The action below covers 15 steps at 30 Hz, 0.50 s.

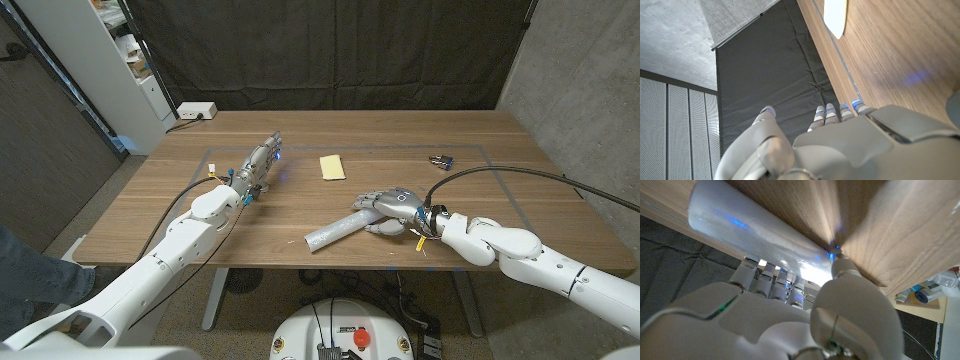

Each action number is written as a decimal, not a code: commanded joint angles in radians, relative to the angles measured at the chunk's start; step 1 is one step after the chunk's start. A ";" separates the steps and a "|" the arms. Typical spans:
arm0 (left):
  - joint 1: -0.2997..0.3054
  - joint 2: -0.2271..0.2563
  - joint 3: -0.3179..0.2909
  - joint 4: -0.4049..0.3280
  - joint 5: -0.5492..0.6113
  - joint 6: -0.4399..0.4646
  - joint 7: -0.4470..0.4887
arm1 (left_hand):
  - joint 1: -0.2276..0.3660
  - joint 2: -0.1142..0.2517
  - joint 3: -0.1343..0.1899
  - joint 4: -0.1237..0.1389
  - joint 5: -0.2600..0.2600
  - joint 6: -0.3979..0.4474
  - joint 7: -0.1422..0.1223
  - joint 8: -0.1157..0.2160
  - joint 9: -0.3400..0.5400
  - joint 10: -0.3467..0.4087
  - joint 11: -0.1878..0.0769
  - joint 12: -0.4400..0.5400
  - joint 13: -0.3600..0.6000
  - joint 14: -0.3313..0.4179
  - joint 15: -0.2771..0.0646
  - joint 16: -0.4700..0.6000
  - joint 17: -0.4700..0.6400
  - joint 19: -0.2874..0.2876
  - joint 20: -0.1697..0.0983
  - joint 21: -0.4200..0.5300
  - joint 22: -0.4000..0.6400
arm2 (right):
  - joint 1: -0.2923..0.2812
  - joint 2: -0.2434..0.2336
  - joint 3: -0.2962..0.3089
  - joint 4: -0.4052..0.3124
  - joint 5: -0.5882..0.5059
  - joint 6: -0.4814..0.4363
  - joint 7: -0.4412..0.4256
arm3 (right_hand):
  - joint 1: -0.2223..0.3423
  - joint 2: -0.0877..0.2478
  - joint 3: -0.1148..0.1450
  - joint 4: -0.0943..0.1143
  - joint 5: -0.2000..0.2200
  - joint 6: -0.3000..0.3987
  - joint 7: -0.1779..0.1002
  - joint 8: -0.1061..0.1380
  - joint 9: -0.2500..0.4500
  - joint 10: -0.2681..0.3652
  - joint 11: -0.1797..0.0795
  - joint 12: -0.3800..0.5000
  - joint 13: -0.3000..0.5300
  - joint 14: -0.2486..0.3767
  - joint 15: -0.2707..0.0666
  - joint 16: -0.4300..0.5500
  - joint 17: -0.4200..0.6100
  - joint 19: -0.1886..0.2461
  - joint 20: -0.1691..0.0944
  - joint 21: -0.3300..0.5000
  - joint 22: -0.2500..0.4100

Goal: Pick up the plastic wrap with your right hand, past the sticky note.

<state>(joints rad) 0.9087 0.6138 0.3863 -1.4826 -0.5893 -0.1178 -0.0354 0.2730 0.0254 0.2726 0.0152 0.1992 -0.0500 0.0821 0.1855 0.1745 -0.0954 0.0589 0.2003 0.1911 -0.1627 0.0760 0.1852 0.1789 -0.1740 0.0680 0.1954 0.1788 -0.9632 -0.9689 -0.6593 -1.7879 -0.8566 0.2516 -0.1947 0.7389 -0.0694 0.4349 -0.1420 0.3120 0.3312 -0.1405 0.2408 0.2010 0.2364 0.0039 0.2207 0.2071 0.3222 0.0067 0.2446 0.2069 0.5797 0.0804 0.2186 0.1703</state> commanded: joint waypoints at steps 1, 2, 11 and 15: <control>-0.002 0.000 0.003 0.000 0.002 0.010 0.006 | -0.003 0.011 0.002 -0.009 -0.001 0.007 0.003 0.004 0.005 -0.004 -0.004 0.010 0.003 -0.008 0.000 0.003 0.003 -0.084 0.007 0.003 0.004 | 0.015 0.012 -0.002 0.041 0.016 0.036 -0.034 | 0.009 0.003 0.013 0.003 -0.003 0.039 0.005 0.011 0.005 0.023 0.019 0.007 0.005 0.038 -0.015 0.014 0.009 0.065 -0.023 0.021 0.002; -0.003 0.000 0.004 0.000 0.003 0.011 0.004 | -0.003 0.011 0.002 -0.009 -0.001 0.007 0.003 0.004 0.005 -0.004 -0.004 0.010 0.003 -0.008 0.000 0.003 0.003 -0.084 0.007 0.003 0.004 | 0.015 0.012 -0.002 0.042 0.017 0.037 -0.037 | 0.009 0.004 0.014 0.003 -0.004 0.044 0.006 0.012 0.006 0.028 0.023 0.008 0.006 0.048 -0.018 0.018 0.009 0.076 -0.027 0.023 0.002; -0.008 -0.008 0.011 0.004 0.008 0.011 0.007 | -0.003 0.011 0.002 -0.010 -0.001 0.008 0.004 0.004 0.005 -0.005 -0.004 0.010 0.003 -0.008 0.000 0.003 0.003 -0.086 0.012 0.003 0.004 | 0.020 0.019 -0.003 0.063 0.016 0.064 -0.082 | 0.012 0.020 0.027 0.010 -0.013 0.128 0.013 0.055 0.045 0.088 0.028 0.032 0.035 0.133 -0.063 0.047 0.028 0.204 -0.061 0.036 0.001; -0.010 -0.011 0.013 0.006 0.009 0.011 0.007 | -0.004 0.012 0.001 -0.010 -0.001 0.008 0.004 0.004 0.005 -0.005 -0.005 0.010 0.003 -0.008 0.000 0.003 0.003 -0.086 0.012 0.003 0.004 | 0.021 0.023 -0.003 0.073 0.013 0.074 -0.108 | 0.016 0.038 0.034 0.013 -0.019 0.182 0.021 0.089 0.068 0.165 0.009 0.076 0.067 0.165 -0.087 0.063 0.052 0.235 -0.077 0.029 0.002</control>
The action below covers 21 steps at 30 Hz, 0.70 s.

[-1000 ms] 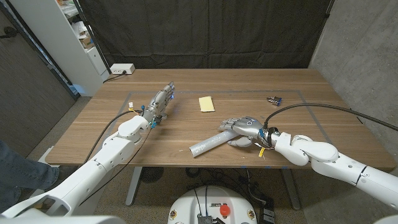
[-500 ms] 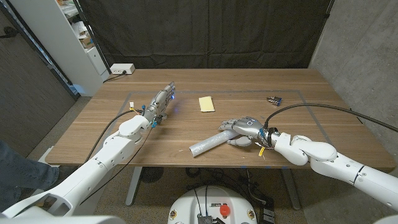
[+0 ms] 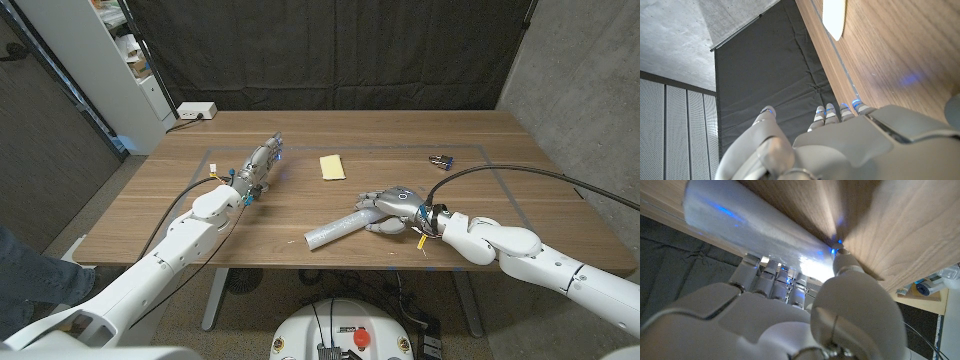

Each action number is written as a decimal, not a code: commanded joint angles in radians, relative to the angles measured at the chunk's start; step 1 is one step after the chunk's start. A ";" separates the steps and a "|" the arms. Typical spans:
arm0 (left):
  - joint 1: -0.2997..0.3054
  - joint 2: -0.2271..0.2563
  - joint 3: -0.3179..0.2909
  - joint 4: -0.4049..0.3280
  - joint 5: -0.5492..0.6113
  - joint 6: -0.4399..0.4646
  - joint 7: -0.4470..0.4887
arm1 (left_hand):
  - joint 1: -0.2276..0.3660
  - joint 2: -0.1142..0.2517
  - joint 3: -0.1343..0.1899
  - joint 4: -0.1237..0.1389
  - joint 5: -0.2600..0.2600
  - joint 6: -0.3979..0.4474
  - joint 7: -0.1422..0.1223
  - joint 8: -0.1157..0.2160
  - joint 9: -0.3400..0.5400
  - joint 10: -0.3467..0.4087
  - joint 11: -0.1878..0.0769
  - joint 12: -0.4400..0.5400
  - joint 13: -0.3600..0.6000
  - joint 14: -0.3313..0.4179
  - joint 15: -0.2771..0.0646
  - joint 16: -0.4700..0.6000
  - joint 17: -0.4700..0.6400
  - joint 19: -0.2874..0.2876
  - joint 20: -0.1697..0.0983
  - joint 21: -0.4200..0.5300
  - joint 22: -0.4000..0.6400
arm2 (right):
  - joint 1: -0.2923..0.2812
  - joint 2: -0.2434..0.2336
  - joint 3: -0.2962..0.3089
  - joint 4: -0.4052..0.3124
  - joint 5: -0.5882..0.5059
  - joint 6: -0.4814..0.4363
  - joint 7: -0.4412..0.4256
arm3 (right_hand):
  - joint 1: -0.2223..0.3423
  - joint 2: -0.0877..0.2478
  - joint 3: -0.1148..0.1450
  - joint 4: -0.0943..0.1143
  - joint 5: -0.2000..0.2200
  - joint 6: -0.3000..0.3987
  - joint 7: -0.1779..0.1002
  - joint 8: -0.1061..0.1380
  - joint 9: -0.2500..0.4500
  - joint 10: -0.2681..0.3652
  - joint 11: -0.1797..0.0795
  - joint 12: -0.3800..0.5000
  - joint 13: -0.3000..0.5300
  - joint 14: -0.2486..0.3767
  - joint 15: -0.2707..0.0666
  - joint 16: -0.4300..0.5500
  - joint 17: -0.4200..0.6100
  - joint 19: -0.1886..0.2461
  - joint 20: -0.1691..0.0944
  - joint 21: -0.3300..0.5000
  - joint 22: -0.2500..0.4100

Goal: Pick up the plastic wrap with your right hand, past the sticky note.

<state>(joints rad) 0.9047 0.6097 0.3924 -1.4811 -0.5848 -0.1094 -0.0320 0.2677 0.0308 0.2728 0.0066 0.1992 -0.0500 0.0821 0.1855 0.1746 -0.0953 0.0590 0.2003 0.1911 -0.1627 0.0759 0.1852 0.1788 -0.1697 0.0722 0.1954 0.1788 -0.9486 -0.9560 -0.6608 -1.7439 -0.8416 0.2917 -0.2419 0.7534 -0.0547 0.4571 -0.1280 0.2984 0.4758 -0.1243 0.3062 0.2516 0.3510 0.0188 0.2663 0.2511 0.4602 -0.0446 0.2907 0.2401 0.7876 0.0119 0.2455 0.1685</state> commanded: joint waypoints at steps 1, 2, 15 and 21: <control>-0.006 -0.007 0.008 0.005 0.005 0.003 0.004 | 0.002 0.006 0.001 -0.002 -0.001 0.009 0.004 0.004 0.005 -0.005 -0.004 0.010 0.003 -0.008 0.000 0.003 0.003 -0.091 0.008 0.003 0.004 | 0.006 0.011 -0.001 0.030 -0.001 0.034 -0.062 | 0.003 0.025 0.012 -0.002 -0.007 0.059 0.010 0.034 0.022 0.066 -0.011 0.042 0.032 0.033 -0.041 0.020 0.026 0.040 -0.013 0.003 0.004; -0.007 -0.010 0.009 0.008 0.004 0.002 0.004 | 0.001 0.007 0.001 -0.002 -0.001 0.008 0.003 0.004 0.005 -0.004 -0.006 0.010 0.003 -0.008 0.000 0.003 0.003 -0.091 0.008 0.003 0.004 | 0.006 0.012 -0.002 0.032 -0.007 0.033 -0.070 | 0.008 0.030 0.012 -0.003 -0.009 0.083 0.014 0.046 0.025 0.083 -0.009 0.054 0.040 0.041 -0.046 0.025 0.034 0.042 -0.015 0.000 0.004; -0.015 -0.018 0.014 0.019 0.004 0.002 0.001 | 0.001 0.008 0.001 -0.003 -0.002 0.011 0.001 0.005 0.005 -0.004 -0.003 0.010 0.003 -0.009 0.000 0.003 0.003 -0.092 0.010 0.003 0.004 | 0.014 0.026 -0.001 0.063 0.010 0.062 -0.118 | 0.085 0.063 -0.042 -0.021 -0.042 0.246 0.037 0.165 0.104 0.282 -0.039 0.263 0.194 0.185 -0.095 0.132 0.181 0.112 -0.055 -0.011 0.009; -0.019 -0.022 0.013 0.030 0.001 -0.002 -0.002 | 0.000 0.009 0.000 -0.004 -0.002 0.012 0.001 0.005 0.005 -0.004 -0.004 0.010 0.003 -0.008 0.000 0.003 0.004 -0.092 0.010 0.003 0.004 | 0.024 0.031 -0.006 0.072 0.008 0.073 -0.118 | 0.112 0.082 -0.048 -0.022 -0.048 0.251 0.036 0.187 0.132 0.349 -0.055 0.348 0.259 0.215 -0.104 0.145 0.220 0.124 -0.066 -0.012 0.010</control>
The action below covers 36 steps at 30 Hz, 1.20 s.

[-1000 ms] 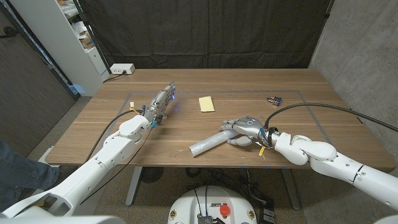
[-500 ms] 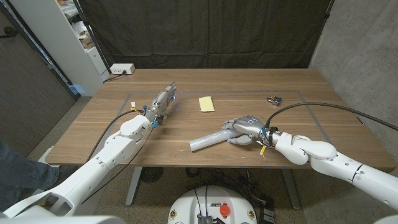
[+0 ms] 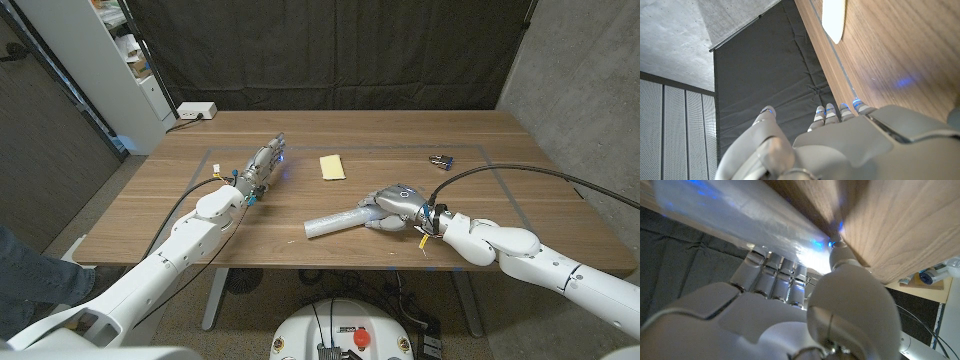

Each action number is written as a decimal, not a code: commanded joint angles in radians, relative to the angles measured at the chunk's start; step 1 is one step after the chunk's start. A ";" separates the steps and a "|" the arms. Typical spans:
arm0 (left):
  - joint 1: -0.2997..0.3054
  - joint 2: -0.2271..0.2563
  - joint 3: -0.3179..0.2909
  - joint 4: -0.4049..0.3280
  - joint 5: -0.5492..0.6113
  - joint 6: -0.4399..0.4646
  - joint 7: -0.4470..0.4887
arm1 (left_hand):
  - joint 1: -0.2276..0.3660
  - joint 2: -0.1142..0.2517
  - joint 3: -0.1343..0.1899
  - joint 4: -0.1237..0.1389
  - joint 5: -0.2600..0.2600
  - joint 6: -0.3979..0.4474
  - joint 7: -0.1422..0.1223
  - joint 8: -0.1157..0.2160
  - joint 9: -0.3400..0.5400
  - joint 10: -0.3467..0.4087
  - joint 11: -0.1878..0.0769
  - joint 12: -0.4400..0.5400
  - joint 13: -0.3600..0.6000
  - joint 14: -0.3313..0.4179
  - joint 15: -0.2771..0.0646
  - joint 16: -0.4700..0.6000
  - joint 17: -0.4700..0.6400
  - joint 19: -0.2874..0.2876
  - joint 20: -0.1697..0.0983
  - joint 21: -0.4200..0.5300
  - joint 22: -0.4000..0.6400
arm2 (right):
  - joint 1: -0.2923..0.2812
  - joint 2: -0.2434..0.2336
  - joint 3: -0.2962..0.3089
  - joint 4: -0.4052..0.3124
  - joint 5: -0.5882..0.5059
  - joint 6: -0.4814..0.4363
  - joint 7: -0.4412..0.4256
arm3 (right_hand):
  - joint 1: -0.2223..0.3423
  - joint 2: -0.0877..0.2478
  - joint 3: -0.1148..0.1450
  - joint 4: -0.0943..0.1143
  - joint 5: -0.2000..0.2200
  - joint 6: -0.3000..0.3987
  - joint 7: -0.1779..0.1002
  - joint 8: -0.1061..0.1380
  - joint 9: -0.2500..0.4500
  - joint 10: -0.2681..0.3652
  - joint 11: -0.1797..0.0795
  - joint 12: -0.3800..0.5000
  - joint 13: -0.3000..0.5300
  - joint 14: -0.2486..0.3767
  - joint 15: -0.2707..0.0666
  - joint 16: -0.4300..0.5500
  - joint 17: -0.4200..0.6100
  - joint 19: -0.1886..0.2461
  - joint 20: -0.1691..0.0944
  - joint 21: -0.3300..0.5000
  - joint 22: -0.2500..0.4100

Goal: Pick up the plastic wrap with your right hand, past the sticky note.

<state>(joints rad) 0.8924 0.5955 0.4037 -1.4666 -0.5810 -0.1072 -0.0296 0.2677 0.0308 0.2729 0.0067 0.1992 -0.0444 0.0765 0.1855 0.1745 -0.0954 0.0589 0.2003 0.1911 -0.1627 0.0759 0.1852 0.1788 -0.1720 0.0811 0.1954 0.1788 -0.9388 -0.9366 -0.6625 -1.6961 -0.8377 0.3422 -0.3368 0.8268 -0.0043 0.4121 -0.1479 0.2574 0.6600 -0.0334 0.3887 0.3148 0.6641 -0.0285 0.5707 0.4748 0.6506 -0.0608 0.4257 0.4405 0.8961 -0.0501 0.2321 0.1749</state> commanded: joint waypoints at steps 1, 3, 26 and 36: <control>-0.007 -0.007 0.002 0.015 -0.001 -0.003 -0.004 | 0.000 0.009 0.000 -0.004 -0.002 0.006 0.007 0.005 0.005 -0.004 -0.004 0.010 0.003 -0.008 0.000 0.003 0.004 -0.090 0.002 0.003 0.004 | 0.016 0.012 -0.005 0.025 0.004 0.024 -0.024 | 0.039 0.033 -0.002 -0.002 -0.008 0.067 -0.054 0.105 0.070 0.035 -0.008 0.045 0.037 0.025 -0.088 0.010 0.021 0.016 -0.004 0.001 0.004; -0.008 -0.008 0.000 0.018 -0.004 -0.003 -0.004 | 0.000 0.009 0.000 -0.004 -0.002 0.005 0.007 0.004 0.005 -0.004 -0.003 0.010 0.003 -0.008 0.000 0.003 0.004 -0.090 0.002 0.003 0.004 | 0.018 0.014 -0.005 0.026 0.005 0.024 -0.022 | 0.058 0.040 0.000 -0.008 -0.010 0.064 -0.055 0.109 0.077 0.023 -0.007 0.056 0.054 0.037 -0.093 0.016 0.033 0.020 -0.007 0.002 0.004; -0.036 -0.013 0.002 0.057 -0.012 -0.008 -0.034 | -0.001 0.012 0.000 -0.007 -0.002 0.008 0.006 0.005 0.005 -0.003 -0.004 0.011 0.003 -0.008 0.001 0.004 0.004 -0.090 0.002 0.004 0.004 | 0.022 0.016 0.008 0.003 0.033 0.006 0.004 | 0.110 0.069 -0.006 -0.004 -0.041 0.064 -0.060 0.147 0.130 0.044 -0.023 0.169 0.162 0.089 -0.106 0.021 0.089 0.041 -0.019 0.006 0.007; -0.040 -0.007 0.000 0.047 -0.007 -0.006 -0.032 | -0.001 0.013 -0.001 -0.008 -0.002 0.009 0.007 0.005 0.005 -0.005 -0.003 0.010 0.003 -0.008 0.001 0.003 0.004 -0.091 0.002 0.004 0.005 | 0.006 0.007 0.029 -0.021 0.075 -0.006 0.012 | 0.116 0.074 -0.008 -0.002 -0.050 0.061 -0.059 0.152 0.136 0.038 -0.026 0.195 0.190 0.092 -0.105 0.011 0.099 0.041 -0.020 0.005 0.007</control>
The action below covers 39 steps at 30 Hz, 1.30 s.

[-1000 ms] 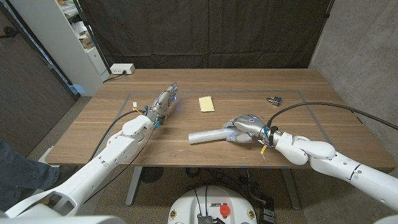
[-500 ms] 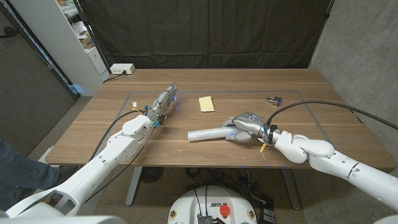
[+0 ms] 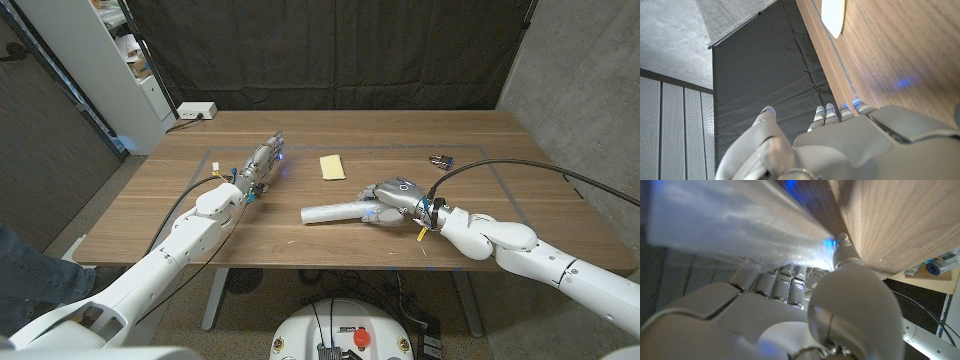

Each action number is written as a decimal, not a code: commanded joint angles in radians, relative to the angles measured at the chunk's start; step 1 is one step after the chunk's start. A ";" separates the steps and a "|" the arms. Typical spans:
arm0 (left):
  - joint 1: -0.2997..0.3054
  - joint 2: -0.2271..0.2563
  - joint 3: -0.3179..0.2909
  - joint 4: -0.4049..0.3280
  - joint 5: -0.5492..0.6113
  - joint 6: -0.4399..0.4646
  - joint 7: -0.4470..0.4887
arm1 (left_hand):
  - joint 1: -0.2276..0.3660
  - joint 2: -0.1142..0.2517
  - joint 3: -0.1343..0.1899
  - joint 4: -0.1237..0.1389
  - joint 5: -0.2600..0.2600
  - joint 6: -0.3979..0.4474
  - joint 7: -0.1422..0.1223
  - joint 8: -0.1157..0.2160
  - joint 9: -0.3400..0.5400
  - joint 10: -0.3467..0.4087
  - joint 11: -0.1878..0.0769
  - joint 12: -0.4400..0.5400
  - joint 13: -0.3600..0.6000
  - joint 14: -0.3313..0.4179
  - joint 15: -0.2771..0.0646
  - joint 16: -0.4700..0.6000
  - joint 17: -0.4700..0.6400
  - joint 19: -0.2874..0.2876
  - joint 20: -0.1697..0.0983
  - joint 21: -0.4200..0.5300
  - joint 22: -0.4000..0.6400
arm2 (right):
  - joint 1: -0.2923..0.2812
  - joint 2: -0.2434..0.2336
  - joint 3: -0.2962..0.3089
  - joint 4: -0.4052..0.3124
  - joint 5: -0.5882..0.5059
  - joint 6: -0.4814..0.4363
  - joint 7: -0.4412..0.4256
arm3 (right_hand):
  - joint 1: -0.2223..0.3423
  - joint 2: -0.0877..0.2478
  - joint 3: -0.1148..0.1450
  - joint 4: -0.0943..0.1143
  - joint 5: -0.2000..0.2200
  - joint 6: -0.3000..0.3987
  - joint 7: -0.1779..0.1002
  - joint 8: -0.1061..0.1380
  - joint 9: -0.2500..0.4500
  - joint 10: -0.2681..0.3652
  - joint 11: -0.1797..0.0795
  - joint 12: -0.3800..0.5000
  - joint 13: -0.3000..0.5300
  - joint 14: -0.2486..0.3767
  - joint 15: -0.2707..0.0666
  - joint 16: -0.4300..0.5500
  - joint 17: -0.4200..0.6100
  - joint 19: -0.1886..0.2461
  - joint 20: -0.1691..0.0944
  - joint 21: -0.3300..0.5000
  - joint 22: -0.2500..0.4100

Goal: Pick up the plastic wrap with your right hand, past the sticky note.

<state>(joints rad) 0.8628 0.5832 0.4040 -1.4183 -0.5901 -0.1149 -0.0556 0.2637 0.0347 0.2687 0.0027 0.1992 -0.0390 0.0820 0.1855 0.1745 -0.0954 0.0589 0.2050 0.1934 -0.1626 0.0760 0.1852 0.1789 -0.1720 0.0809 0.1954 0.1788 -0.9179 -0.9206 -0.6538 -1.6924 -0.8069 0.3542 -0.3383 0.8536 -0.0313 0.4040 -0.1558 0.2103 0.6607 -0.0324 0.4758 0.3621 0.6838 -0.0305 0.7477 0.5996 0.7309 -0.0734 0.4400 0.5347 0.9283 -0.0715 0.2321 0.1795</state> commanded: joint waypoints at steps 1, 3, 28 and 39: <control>-0.011 0.005 -0.001 -0.001 0.001 0.002 -0.007 | 0.003 0.009 0.004 -0.004 -0.002 0.004 0.002 0.005 0.005 -0.005 -0.002 0.006 0.001 -0.008 0.001 0.004 0.004 -0.091 0.002 0.004 0.005 | -0.016 -0.010 0.022 -0.027 0.047 -0.019 0.015 | 0.090 0.101 0.000 0.006 -0.004 0.060 -0.061 0.065 0.090 0.017 -0.023 0.020 0.068 0.012 -0.092 -0.004 0.005 0.008 0.001 0.005 0.003; -0.011 0.007 -0.001 -0.003 0.001 0.005 -0.008 | 0.002 0.009 0.003 -0.004 -0.002 0.004 0.001 0.005 0.005 -0.005 -0.003 0.005 0.001 -0.008 0.001 0.003 0.004 -0.091 0.002 0.004 0.005 | -0.020 -0.011 0.027 -0.031 0.064 -0.019 0.019 | 0.090 0.101 -0.001 0.006 -0.005 0.061 -0.060 0.066 0.090 0.016 -0.023 0.023 0.070 0.014 -0.093 -0.005 0.006 0.009 0.000 0.005 0.003; 0.002 0.024 -0.007 -0.048 0.005 0.008 0.000 | 0.002 0.011 0.003 -0.007 -0.003 0.005 0.002 0.004 0.005 -0.004 -0.003 0.006 0.001 -0.009 0.001 0.003 0.004 -0.092 0.001 0.004 0.005 | -0.079 -0.038 0.094 -0.094 0.186 -0.021 0.013 | 0.096 0.107 -0.008 0.011 -0.015 0.076 -0.053 0.076 0.090 0.013 -0.023 0.059 0.091 0.029 -0.094 -0.027 0.023 0.010 0.001 0.004 0.004; 0.017 0.035 -0.013 -0.082 0.008 0.015 0.016 | 0.001 0.012 0.002 -0.009 -0.003 0.005 0.001 0.004 0.005 -0.005 -0.004 0.006 0.001 -0.009 0.001 0.003 0.004 -0.093 0.001 0.004 0.005 | -0.087 -0.054 0.114 -0.117 0.213 -0.003 0.010 | 0.095 0.107 -0.012 0.013 -0.017 0.074 -0.055 0.077 0.089 0.009 -0.023 0.065 0.085 0.034 -0.097 -0.037 0.028 0.006 0.003 0.002 0.004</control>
<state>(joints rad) 0.8650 0.6051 0.3981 -1.4650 -0.5862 -0.1076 -0.0556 0.2599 0.0385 0.2704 0.0012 0.1992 -0.0391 0.0820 0.1855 0.1746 -0.0954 0.0589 0.2042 0.1931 -0.1626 0.0760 0.1852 0.1788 -0.1720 0.0808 0.1954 0.1788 -0.9928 -0.9590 -0.5614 -1.7831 -0.6216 0.3376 -0.3198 0.8519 -0.0296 0.3908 -0.1466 0.1916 0.6664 -0.0267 0.4818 0.3622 0.6785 -0.0358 0.7669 0.6652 0.7543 -0.0823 0.4055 0.5588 0.9281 -0.0715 0.2321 0.1793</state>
